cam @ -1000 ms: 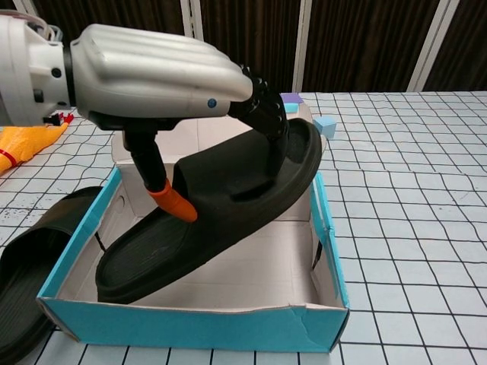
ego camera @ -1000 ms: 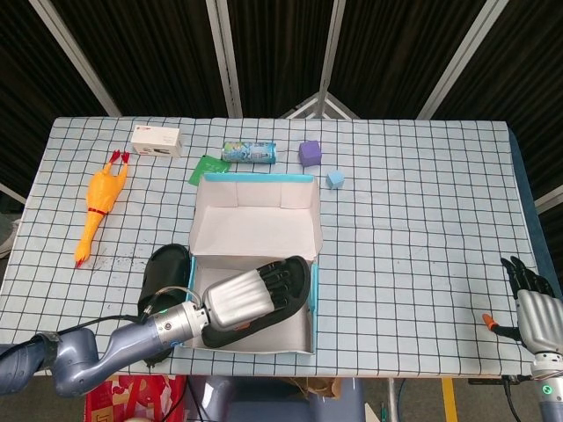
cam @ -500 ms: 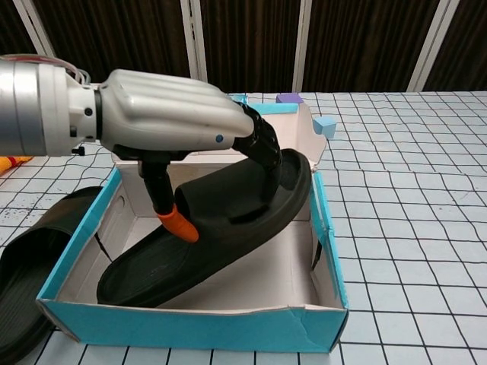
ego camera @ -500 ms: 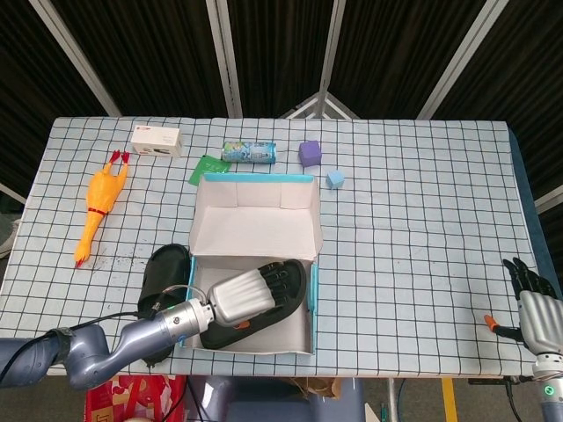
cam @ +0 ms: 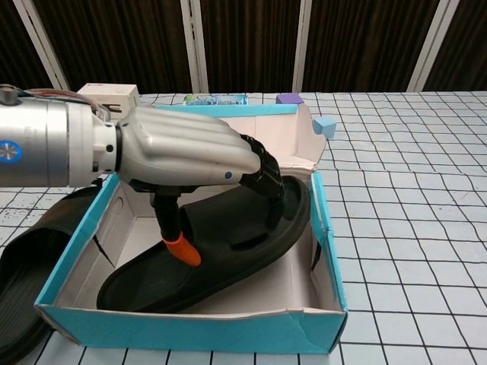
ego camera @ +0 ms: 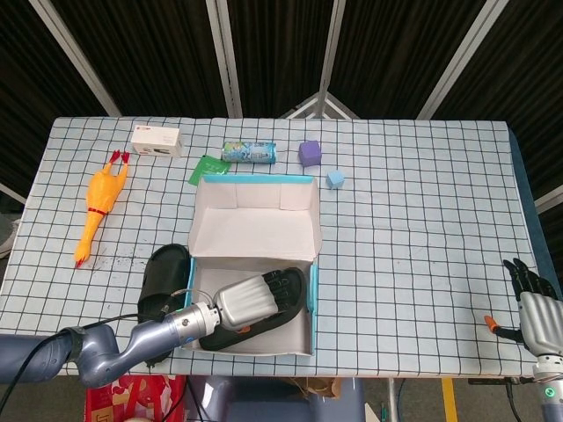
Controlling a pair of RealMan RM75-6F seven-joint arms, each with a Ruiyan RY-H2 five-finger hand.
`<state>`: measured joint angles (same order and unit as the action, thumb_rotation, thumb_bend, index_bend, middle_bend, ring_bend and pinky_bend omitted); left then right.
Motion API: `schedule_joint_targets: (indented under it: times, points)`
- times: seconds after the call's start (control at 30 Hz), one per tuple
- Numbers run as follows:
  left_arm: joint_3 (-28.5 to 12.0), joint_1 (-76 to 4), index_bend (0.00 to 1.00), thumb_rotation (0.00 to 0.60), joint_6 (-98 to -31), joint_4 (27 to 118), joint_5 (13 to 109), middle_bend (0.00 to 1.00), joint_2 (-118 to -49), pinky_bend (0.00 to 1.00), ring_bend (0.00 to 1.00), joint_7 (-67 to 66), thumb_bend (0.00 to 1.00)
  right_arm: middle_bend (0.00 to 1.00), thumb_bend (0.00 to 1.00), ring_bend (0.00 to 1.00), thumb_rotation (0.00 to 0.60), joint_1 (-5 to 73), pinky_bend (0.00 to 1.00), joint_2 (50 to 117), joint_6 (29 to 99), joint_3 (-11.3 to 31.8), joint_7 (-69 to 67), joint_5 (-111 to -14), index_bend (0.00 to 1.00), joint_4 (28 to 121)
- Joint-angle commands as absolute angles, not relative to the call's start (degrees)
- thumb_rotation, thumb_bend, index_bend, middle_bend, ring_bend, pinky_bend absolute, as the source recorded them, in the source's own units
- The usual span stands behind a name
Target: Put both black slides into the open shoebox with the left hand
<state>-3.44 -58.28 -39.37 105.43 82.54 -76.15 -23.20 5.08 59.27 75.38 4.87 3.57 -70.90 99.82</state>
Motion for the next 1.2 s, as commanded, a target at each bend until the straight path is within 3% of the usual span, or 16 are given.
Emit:
schedule_joint_targets:
  times: [0.03, 0.6, 0.7, 0.77, 0.93, 1.2]
  points:
    - [-3.2, -58.3, 0.31, 0.6, -39.3, 104.8, 82.4, 0.62, -76.7, 0.11, 0.13, -23.3, 0.58, 0.02, 0.25, 0.1, 0.6, 5.1, 0.11, 59.3, 75.3, 4.8, 3.7, -70.8, 0.0, 99.8]
    - [-2.9, -60.2, 0.29, 0.6, -36.7, 101.2, 78.3, 0.54, -80.5, 0.11, 0.12, -24.3, 0.55, 0.02, 0.25, 0.1, 0.6, 5.3, 0.11, 59.3, 74.9, 4.9, 3.9, -70.5, 0.0, 99.8]
    - [-2.7, -60.7, 0.28, 0.6, -36.0, 101.5, 76.9, 0.46, -80.5, 0.11, 0.09, -25.4, 0.49, 0.02, 0.25, 0.1, 0.6, 5.3, 0.11, 59.3, 74.9, 4.9, 3.9, -70.5, 0.0, 99.9]
    - [-2.6, -61.2, 0.24, 0.6, -35.4, 102.0, 75.7, 0.31, -80.0, 0.07, 0.04, -26.3, 0.39, 0.02, 0.25, 0.1, 0.6, 5.3, 0.11, 59.2, 74.9, 5.0, 3.9, -70.5, 0.0, 99.9]
    - [-2.5, -62.3, 0.16, 0.6, -34.4, 103.4, 72.7, 0.08, -78.5, 0.0, 0.0, -28.4, 0.29, 0.02, 0.25, 0.1, 0.6, 5.5, 0.11, 59.1, 74.6, 5.0, 3.9, -70.2, 0.0, 100.0]
    - [-2.4, -63.9, 0.07, 0.6, -35.1, 105.9, 67.7, 0.0, -76.9, 0.0, 0.0, -31.5, 0.18, 0.02, 0.25, 0.1, 0.6, 5.5, 0.11, 59.1, 74.5, 5.0, 4.0, -70.0, 0.0, 100.1]
